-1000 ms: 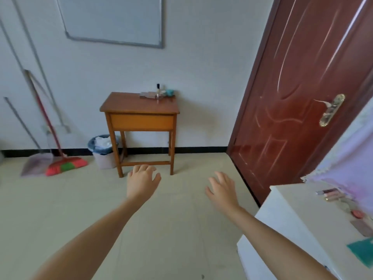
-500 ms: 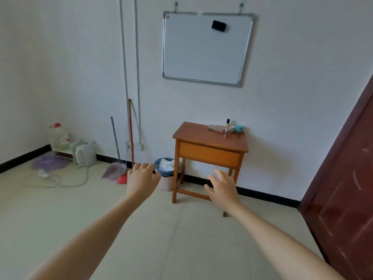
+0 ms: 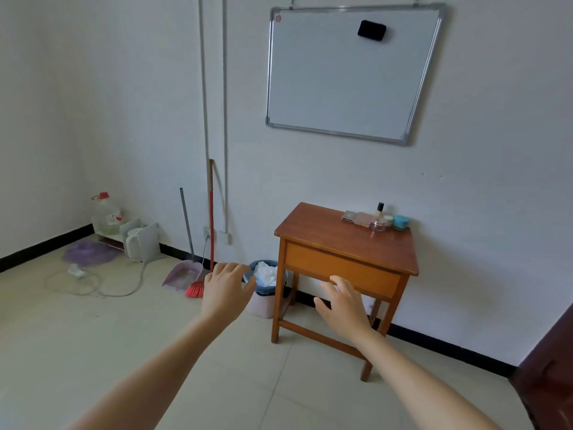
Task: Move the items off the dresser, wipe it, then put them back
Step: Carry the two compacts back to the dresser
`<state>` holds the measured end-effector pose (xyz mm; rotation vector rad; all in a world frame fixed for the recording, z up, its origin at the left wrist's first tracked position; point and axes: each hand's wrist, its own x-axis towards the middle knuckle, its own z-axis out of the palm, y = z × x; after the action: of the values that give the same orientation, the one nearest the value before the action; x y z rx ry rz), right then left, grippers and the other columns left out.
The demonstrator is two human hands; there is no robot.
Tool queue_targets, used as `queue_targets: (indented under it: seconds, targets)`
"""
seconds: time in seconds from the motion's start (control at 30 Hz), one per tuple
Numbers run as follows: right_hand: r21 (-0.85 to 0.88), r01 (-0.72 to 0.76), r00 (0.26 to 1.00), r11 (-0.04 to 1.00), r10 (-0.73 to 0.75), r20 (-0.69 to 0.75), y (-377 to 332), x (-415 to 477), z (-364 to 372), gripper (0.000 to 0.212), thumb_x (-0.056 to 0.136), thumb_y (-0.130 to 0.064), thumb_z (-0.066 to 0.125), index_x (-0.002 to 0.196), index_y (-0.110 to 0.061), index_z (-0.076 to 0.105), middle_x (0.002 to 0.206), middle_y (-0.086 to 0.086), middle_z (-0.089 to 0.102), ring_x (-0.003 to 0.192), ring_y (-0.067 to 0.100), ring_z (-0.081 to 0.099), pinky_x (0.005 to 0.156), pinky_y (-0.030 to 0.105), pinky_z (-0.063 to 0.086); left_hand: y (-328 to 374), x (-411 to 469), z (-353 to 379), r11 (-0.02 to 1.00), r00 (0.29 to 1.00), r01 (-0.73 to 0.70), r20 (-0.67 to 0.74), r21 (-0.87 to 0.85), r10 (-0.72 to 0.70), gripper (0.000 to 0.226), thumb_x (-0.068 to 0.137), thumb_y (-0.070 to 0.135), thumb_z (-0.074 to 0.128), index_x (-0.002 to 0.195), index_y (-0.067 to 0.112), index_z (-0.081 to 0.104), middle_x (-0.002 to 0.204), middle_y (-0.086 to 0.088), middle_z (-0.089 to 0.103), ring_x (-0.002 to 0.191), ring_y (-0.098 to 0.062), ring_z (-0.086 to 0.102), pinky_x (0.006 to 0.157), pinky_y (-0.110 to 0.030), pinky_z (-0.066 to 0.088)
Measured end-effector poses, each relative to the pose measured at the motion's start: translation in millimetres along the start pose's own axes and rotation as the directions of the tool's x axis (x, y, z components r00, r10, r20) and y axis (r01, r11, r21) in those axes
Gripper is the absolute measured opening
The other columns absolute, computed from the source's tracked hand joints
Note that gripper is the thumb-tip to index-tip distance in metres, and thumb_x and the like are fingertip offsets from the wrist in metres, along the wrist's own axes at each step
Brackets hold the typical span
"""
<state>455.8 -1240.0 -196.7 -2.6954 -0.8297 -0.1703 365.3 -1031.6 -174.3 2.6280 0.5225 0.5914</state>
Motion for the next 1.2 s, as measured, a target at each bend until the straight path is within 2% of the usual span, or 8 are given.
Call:
queue_targets:
  seconds: [0.2, 0.4, 0.77, 0.9, 1.0, 1.03, 1.13, 1.2]
  targets:
    - [0.009, -0.014, 0.984, 1.0, 0.012, 0.176, 22, 50, 55, 0.046, 0.096, -0.037, 0.04, 0.137, -0.018, 0.038, 0.148, 0.004, 0.026, 0.138, 0.019, 0.021, 0.11, 0.033, 0.023, -37, 37, 59, 0.994, 0.99, 0.103, 0.089, 0.037, -0.106, 0.032, 0.092, 0.033, 0.043, 0.119, 0.022, 0.057, 0.129, 0.005, 0.053, 0.123, -0.017, 0.038, 0.099, -0.03, 0.029]
    - [0.005, -0.028, 0.989, 1.0, 0.027, 0.149, 41, 133, 71, 0.043, 0.096, -0.034, 0.042, 0.135, -0.017, 0.041, 0.147, 0.004, 0.029, 0.137, 0.02, 0.023, 0.109, 0.032, 0.024, -55, 123, 96, 0.993, 0.987, 0.119, 0.107, -0.024, -0.116, 0.033, 0.093, 0.03, 0.043, 0.121, 0.018, 0.057, 0.128, 0.001, 0.054, 0.123, -0.019, 0.038, 0.101, -0.033, 0.03]
    - [-0.075, -0.248, 0.957, 0.966, 0.256, 0.137, 101, 276, 84, 0.043, 0.096, -0.037, 0.04, 0.134, -0.017, 0.042, 0.147, 0.004, 0.029, 0.137, 0.02, 0.023, 0.109, 0.035, 0.026, -54, 309, 169, 0.995, 0.973, 0.01, 0.231, -0.097, 0.012, 0.035, 0.095, 0.028, 0.043, 0.125, 0.014, 0.054, 0.13, -0.004, 0.054, 0.125, -0.021, 0.038, 0.101, -0.034, 0.032]
    - [-0.1, -0.366, 0.901, 0.925, 0.379, 0.212, 136, 272, 101, 0.042, 0.095, -0.039, 0.04, 0.132, -0.019, 0.043, 0.146, 0.003, 0.029, 0.137, 0.02, 0.023, 0.109, 0.036, 0.026, -45, 332, 217, 0.993, 0.929, -0.009, 0.365, -0.12, 0.052, 0.025, 0.093, 0.023, 0.045, 0.107, 0.011, 0.063, 0.115, -0.004, 0.061, 0.118, -0.026, 0.043, 0.097, -0.038, 0.034]
    - [-0.106, -0.455, 0.856, 0.884, 0.467, 0.22, 172, 278, 102, 0.042, 0.095, -0.039, 0.04, 0.132, -0.019, 0.042, 0.146, 0.003, 0.029, 0.137, 0.019, 0.023, 0.109, 0.036, 0.026, -25, 357, 252, 0.988, 0.887, -0.05, 0.447, -0.148, 0.112, 0.018, 0.092, 0.021, 0.042, 0.085, 0.014, 0.058, 0.1, -0.001, 0.06, 0.11, -0.025, 0.047, 0.083, -0.033, 0.033]
    - [-0.101, -0.484, 0.843, 0.869, 0.494, 0.214, 186, 283, 102, 0.042, 0.095, -0.039, 0.041, 0.133, -0.019, 0.042, 0.146, 0.004, 0.029, 0.137, 0.019, 0.023, 0.109, 0.036, 0.026, -16, 367, 263, 0.985, 0.877, -0.067, 0.461, -0.157, 0.133, 0.018, 0.091, 0.021, 0.042, 0.088, 0.015, 0.058, 0.103, -0.002, 0.059, 0.111, -0.025, 0.047, 0.084, -0.033, 0.035]
    - [-0.08, -0.53, 0.828, 0.844, 0.536, 0.168, 229, 310, 99, 0.042, 0.095, -0.038, 0.042, 0.133, -0.019, 0.043, 0.146, 0.004, 0.031, 0.136, 0.019, 0.025, 0.109, 0.035, 0.026, 14, 399, 290, 0.976, 0.87, -0.127, 0.453, -0.177, 0.196, 0.029, 0.094, 0.026, 0.043, 0.118, 0.017, 0.057, 0.127, -0.001, 0.053, 0.122, -0.02, 0.04, 0.101, -0.035, 0.032]
    - [-0.073, -0.537, 0.831, 0.84, 0.542, 0.127, 258, 337, 94, 0.042, 0.095, -0.037, 0.043, 0.132, -0.018, 0.044, 0.145, 0.005, 0.032, 0.136, 0.02, 0.027, 0.108, 0.036, 0.027, 35, 424, 306, 0.97, 0.874, -0.169, 0.428, -0.177, 0.231, 0.032, 0.095, 0.029, 0.041, 0.122, 0.018, 0.054, 0.132, 0.001, 0.051, 0.126, -0.018, 0.037, 0.104, -0.034, 0.029]
